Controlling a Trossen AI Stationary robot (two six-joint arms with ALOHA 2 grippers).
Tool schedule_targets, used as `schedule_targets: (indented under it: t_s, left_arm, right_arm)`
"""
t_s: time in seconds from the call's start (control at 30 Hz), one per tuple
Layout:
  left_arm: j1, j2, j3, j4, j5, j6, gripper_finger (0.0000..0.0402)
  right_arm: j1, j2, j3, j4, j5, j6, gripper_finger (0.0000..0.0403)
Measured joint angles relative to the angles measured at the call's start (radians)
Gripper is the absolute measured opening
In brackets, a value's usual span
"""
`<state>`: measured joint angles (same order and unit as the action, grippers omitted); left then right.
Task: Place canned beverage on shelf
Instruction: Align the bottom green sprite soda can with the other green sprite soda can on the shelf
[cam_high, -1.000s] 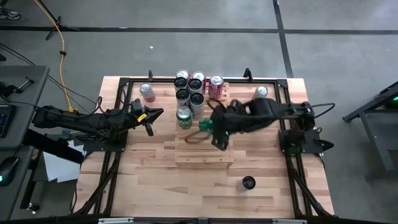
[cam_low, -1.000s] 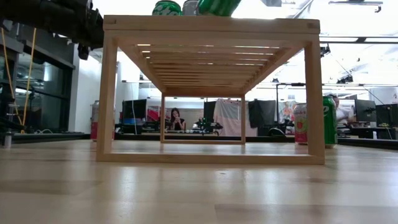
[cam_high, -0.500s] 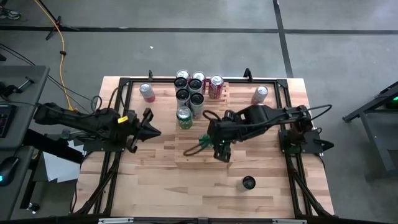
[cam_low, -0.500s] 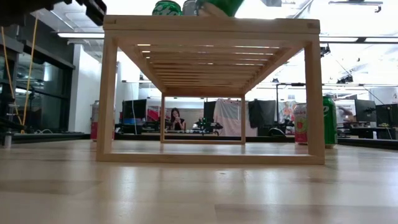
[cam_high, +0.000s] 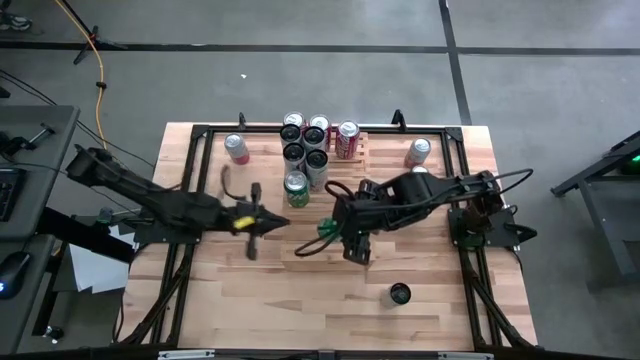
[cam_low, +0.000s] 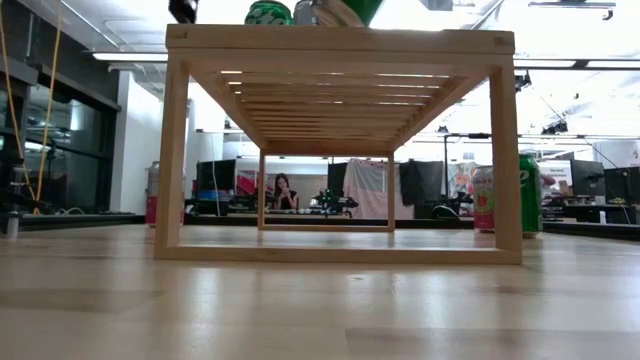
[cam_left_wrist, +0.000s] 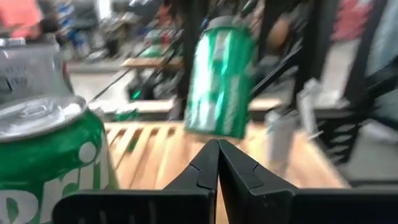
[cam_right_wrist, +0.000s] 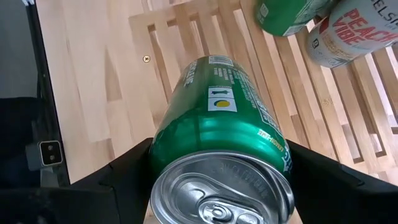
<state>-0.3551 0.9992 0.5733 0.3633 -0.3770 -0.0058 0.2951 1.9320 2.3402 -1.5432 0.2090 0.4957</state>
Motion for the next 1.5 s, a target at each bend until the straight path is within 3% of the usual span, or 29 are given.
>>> schedule_targets:
  t_s: [0.33, 0.5, 1.03, 1.27, 1.5]
  left_arm:
    - [0.000, 0.332, 0.219, -0.005, -0.050, 0.026, 0.0000]
    - [-0.001, 0.421, 0.277, -0.010, -0.128, 0.069, 0.0000]
    - [0.017, 0.438, 0.288, -0.022, -0.138, 0.043, 0.0000]
    - [0.022, 0.439, 0.288, -0.031, -0.127, 0.034, 0.0000]
    - [0.022, 0.439, 0.288, -0.038, -0.128, 0.034, 0.0000]
  right_arm:
    - [-0.001, 0.015, 0.000, 0.036, -0.020, -0.027, 0.0288]
    - [-0.002, 0.021, 0.000, -0.012, -0.024, -0.024, 0.0288]
    - [-0.045, 0.064, 0.000, -0.025, -0.025, -0.034, 0.0289]
    - [-0.070, 0.063, 0.003, 0.017, 0.017, -0.034, 0.0368]
    - [-0.072, 0.063, 0.003, 0.053, 0.032, -0.097, 0.0382]
